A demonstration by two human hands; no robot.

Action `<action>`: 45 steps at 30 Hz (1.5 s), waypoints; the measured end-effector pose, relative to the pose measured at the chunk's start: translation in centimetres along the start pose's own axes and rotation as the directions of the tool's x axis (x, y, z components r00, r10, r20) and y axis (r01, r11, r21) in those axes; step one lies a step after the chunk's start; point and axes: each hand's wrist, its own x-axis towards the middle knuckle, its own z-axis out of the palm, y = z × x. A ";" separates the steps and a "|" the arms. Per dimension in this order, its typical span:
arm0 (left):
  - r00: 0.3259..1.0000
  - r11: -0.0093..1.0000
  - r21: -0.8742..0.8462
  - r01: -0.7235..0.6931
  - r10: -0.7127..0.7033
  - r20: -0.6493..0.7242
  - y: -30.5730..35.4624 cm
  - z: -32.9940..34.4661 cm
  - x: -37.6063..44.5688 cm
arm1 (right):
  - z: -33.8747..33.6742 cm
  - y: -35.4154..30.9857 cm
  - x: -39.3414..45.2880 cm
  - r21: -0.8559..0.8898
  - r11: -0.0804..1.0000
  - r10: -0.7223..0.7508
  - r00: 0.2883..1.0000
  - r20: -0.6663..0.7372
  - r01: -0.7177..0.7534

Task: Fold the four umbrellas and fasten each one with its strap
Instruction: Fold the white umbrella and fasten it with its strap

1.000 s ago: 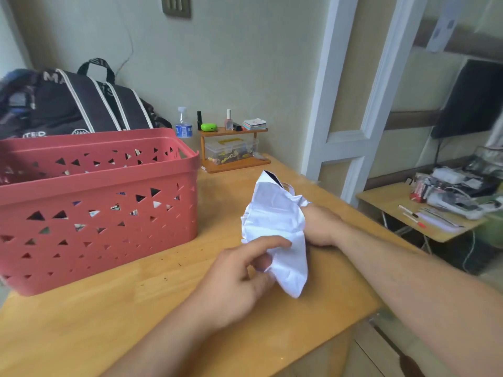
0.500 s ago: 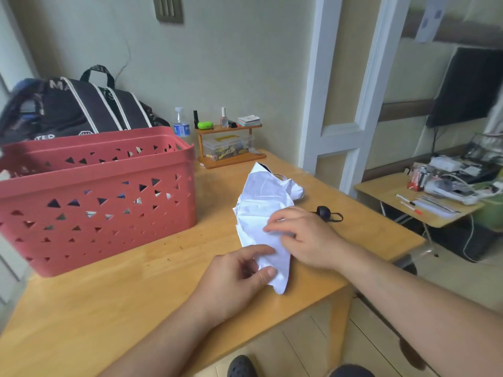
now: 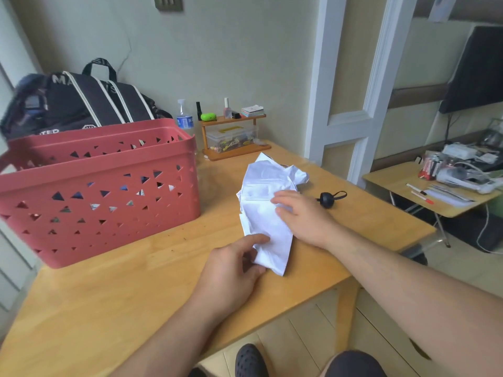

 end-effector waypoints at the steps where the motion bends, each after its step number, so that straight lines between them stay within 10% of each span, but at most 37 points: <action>1: 1.000 1.000 0.000 -0.005 0.005 -0.019 0.1 0.0 0.0 | -0.3 -0.2 -1.1 0.035 0.999 -0.002 0.988 -0.151 0.008; 4: 0.998 0.999 -0.034 0.008 -0.010 -0.069 0.5 -0.1 0.0 | -0.5 -0.9 -5.4 0.164 0.984 0.112 0.958 -0.265 -0.070; 8: 0.989 0.979 -0.169 0.118 -0.131 -0.071 0.8 -0.3 0.6 | 0.7 -2.1 -9.5 0.232 0.968 0.087 0.995 0.053 -0.097; 14: 0.937 0.695 -0.631 0.344 -0.294 0.187 2.2 -1.4 1.0 | 2.5 -3.1 -9.2 0.301 0.954 0.047 0.983 -0.176 0.008; 34: 0.931 0.880 -0.376 0.292 -0.351 -0.098 1.3 0.1 -0.8 | 2.1 -3.6 -13.3 0.265 0.957 0.160 0.977 -0.141 -0.119; 39: 0.939 0.948 -0.083 0.307 -0.316 -0.134 2.1 0.0 -1.4 | 1.8 -3.2 -13.1 0.243 0.958 0.162 0.987 -0.026 -0.151; 45: 0.952 0.947 0.134 0.293 -0.276 -0.129 2.0 0.3 -1.5 | 1.6 -3.6 -9.6 0.019 0.998 0.056 0.978 -0.201 -0.053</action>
